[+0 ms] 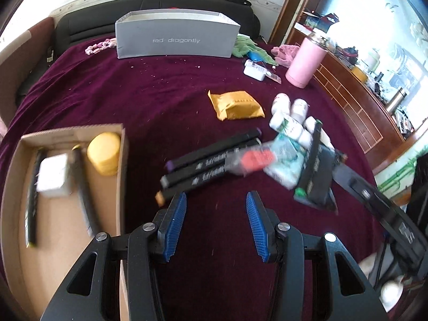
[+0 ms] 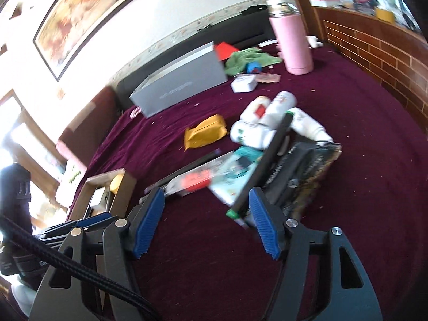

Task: Organize objects
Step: 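Lower the markers into the tray and open both grippers, then grasp a purple-capped black marker with the left gripper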

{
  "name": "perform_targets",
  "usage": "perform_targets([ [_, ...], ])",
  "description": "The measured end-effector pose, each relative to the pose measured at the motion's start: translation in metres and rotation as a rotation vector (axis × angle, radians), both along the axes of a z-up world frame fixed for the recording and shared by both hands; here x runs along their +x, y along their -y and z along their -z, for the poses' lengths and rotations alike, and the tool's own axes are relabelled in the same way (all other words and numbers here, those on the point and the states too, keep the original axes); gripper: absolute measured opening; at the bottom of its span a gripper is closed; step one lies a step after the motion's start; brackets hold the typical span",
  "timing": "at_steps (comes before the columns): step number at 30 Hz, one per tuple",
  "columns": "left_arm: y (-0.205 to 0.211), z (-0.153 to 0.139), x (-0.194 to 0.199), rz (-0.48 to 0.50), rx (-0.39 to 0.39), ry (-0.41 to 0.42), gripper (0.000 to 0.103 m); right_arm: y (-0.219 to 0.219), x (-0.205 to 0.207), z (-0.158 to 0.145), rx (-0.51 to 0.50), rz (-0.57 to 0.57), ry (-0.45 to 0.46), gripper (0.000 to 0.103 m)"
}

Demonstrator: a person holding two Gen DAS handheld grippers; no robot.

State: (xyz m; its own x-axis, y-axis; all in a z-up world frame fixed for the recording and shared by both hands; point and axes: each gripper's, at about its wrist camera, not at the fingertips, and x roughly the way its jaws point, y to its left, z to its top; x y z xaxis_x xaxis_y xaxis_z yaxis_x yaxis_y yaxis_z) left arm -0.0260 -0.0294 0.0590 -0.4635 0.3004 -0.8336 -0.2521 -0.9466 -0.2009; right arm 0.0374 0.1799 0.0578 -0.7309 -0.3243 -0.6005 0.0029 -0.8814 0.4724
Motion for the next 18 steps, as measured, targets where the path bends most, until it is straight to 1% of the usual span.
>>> perform_targets([
  [2, -0.005, 0.006, -0.014, -0.011, -0.014, 0.004, 0.041, -0.012, 0.0, 0.006, -0.06, 0.005, -0.026, 0.065],
  [4, -0.014, 0.013, -0.028, -0.016, -0.055, -0.011, 0.041, -0.02, 0.001, 0.012, -0.091, 0.022, -0.048, 0.067],
  [5, -0.017, 0.017, -0.034, -0.018, -0.078, -0.021, 0.041, -0.025, -0.001, 0.015, -0.105, 0.031, -0.05, 0.071],
  [7, -0.023, 0.029, -0.049, -0.032, -0.116, -0.02, 0.041, -0.031, -0.005, 0.018, -0.145, 0.021, -0.034, 0.072],
  [8, -0.023, 0.035, -0.054, -0.043, -0.116, -0.003, 0.041, -0.033, -0.006, 0.018, -0.156, 0.019, -0.032, 0.072],
  [9, -0.023, 0.037, -0.056, -0.067, -0.123, -0.038, 0.044, -0.035, -0.006, 0.019, -0.156, 0.02, -0.033, 0.072],
  [10, -0.024, 0.041, -0.058, -0.057, -0.115, -0.012, 0.046, -0.036, -0.005, 0.018, -0.16, 0.019, -0.037, 0.072],
  [11, -0.025, 0.043, -0.058, -0.042, -0.088, 0.004, 0.046, -0.037, -0.004, 0.018, -0.168, 0.018, -0.04, 0.072],
  [12, -0.026, 0.045, -0.055, 0.0, -0.032, 0.06, 0.046, -0.038, -0.004, 0.018, -0.169, 0.021, -0.04, 0.072],
  [13, -0.028, 0.047, -0.052, 0.025, -0.013, 0.1, 0.046, -0.039, -0.004, 0.019, -0.167, 0.025, -0.037, 0.073],
  [14, -0.031, 0.046, -0.046, 0.045, -0.014, 0.099, 0.046, -0.04, -0.005, 0.02, -0.17, 0.025, -0.029, 0.073],
  [15, -0.036, 0.046, -0.038, 0.081, -0.003, 0.115, 0.047, -0.04, -0.006, 0.022, -0.177, 0.023, -0.022, 0.073],
  [16, -0.04, 0.043, -0.026, 0.113, -0.014, 0.098, 0.047, -0.04, -0.006, 0.023, -0.183, 0.021, -0.016, 0.073],
  [18, -0.049, 0.041, -0.007, 0.18, -0.02, 0.12, 0.047, -0.041, -0.005, 0.025, -0.193, 0.016, -0.011, 0.073],
])
